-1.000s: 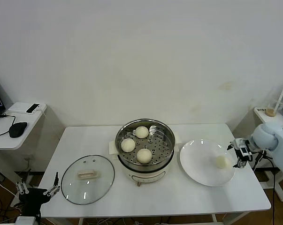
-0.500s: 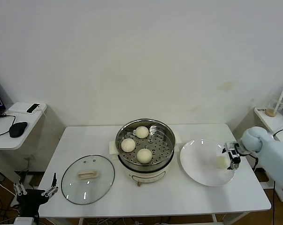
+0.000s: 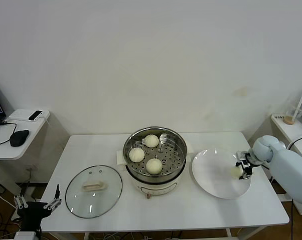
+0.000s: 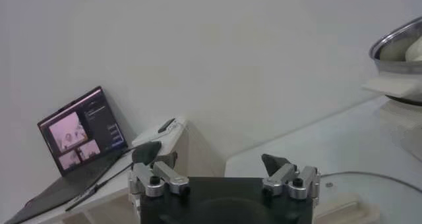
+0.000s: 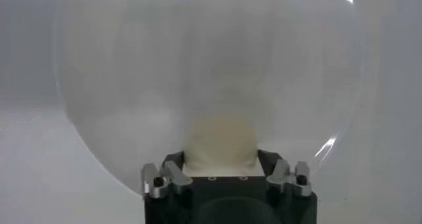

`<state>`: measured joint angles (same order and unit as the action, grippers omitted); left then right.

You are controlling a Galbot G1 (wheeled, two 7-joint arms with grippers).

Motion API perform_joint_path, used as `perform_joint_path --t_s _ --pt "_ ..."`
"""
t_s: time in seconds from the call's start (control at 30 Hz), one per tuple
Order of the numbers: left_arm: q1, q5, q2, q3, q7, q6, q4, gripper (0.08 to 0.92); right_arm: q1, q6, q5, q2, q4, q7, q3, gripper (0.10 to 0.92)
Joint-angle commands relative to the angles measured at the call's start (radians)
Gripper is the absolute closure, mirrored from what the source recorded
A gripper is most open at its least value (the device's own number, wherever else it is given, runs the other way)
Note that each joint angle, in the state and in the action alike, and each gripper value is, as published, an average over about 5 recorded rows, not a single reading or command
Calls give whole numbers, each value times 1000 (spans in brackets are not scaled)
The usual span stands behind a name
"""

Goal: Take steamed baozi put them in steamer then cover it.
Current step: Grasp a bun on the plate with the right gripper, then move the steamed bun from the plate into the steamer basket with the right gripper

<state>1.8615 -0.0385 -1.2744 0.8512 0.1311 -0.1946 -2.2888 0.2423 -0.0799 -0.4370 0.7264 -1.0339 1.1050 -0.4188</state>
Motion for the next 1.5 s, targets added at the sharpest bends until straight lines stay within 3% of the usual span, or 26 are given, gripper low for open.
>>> perform_joint_path --t_s 0.03,0.53,1.1,1.5 --pt "1 1 1 2 0 0 -3 177 -34 -10 26 -12 -26 19 -18 452" --pt "-10 -1 3 -8 1 -1 -6 177 -495 -149 326 -123 -316 58 -289 443" --pt "-15 -10 -6 -10 2 -2 0 177 -740 -348 605 167 -425 -48 -568 431" --pt "-20 -12 -10 -4 1 1 9 177 -644 -467 635 306 -353 -159 -647 429"
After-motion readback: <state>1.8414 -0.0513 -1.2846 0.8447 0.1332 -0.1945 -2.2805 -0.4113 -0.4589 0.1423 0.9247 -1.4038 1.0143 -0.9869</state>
